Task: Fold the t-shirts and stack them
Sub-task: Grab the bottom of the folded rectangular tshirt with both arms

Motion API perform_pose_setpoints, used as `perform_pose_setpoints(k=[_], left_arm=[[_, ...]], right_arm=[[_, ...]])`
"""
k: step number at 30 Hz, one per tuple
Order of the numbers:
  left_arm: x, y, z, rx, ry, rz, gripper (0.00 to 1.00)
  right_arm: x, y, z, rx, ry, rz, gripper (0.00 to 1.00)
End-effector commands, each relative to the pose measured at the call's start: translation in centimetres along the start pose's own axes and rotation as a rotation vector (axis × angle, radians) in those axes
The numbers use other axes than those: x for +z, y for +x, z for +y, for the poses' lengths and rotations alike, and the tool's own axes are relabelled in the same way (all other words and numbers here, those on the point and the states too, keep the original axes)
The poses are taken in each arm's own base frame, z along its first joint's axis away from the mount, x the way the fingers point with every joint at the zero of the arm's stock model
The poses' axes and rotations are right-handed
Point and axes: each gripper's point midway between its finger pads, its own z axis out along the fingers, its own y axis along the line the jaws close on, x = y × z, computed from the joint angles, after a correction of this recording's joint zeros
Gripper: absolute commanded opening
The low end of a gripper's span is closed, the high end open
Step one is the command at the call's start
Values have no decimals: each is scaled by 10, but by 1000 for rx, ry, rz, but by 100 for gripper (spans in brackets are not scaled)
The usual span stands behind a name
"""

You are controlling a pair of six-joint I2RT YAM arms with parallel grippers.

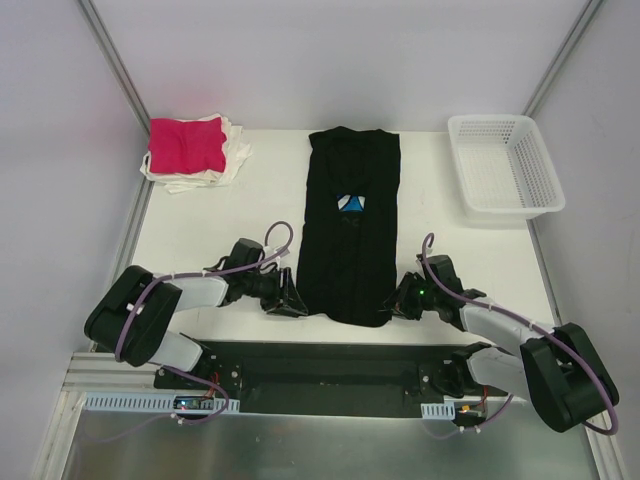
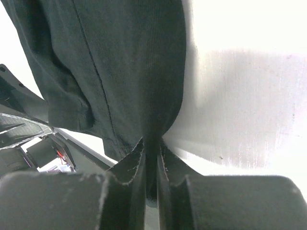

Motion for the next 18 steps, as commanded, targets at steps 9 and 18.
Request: perform_pose_setpoints(k=[9, 18], left_arm=[[-19, 0, -17, 59, -48, -21, 28], [-20, 8, 2, 35, -123, -11, 72]], right_arm=[[4, 9, -18, 28, 63, 17, 10], [3, 10, -17, 20, 59, 23, 9]])
